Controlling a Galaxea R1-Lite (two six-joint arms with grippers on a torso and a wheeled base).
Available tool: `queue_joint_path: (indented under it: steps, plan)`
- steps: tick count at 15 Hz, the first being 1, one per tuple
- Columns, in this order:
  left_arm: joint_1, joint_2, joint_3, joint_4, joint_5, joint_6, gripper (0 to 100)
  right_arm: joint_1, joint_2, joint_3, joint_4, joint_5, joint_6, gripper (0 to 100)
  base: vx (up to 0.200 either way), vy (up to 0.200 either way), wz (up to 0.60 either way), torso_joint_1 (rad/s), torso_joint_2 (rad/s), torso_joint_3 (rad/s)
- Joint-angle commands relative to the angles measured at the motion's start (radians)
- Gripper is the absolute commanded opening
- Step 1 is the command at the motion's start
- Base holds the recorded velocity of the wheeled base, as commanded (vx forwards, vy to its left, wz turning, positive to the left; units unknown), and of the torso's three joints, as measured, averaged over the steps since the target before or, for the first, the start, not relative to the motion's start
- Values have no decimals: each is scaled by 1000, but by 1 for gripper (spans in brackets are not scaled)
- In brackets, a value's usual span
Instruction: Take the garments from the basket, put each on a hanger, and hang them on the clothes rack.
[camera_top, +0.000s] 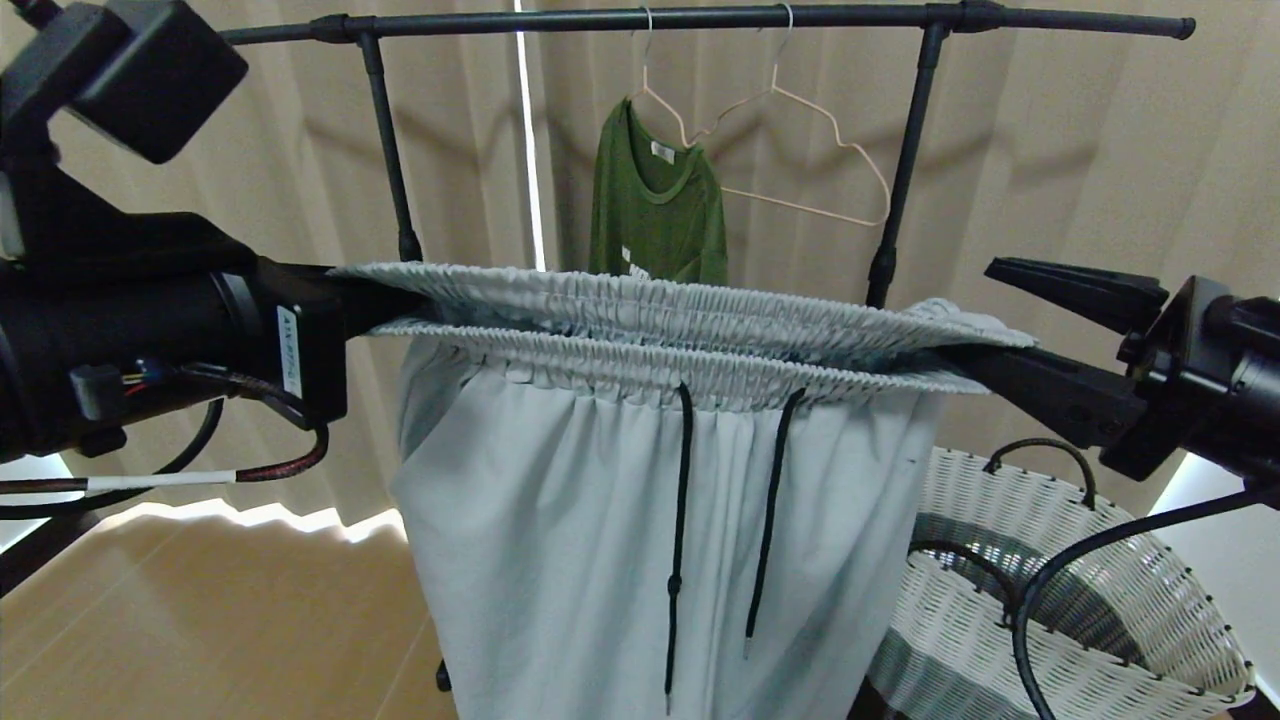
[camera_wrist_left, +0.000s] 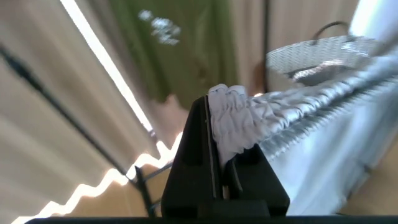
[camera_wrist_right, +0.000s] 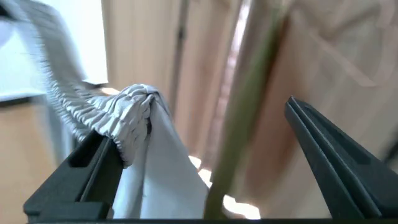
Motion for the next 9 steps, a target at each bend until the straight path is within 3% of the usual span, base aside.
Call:
queue_joint_path:
  steps: [1,5,9]
  plan:
    - [21,0,24,0,0,1,0,20,-24,40,-7,4,4,100,0,0,0,0,0,0]
    - [63,12,27,-20,2,2,0,26,-79,90,-4,89,4,100,0,0,0,0,0,0]
    - [64,18,50,-43,23,14,0,24,-98,152,-5,83,-7,100,0,0,0,0,0,0]
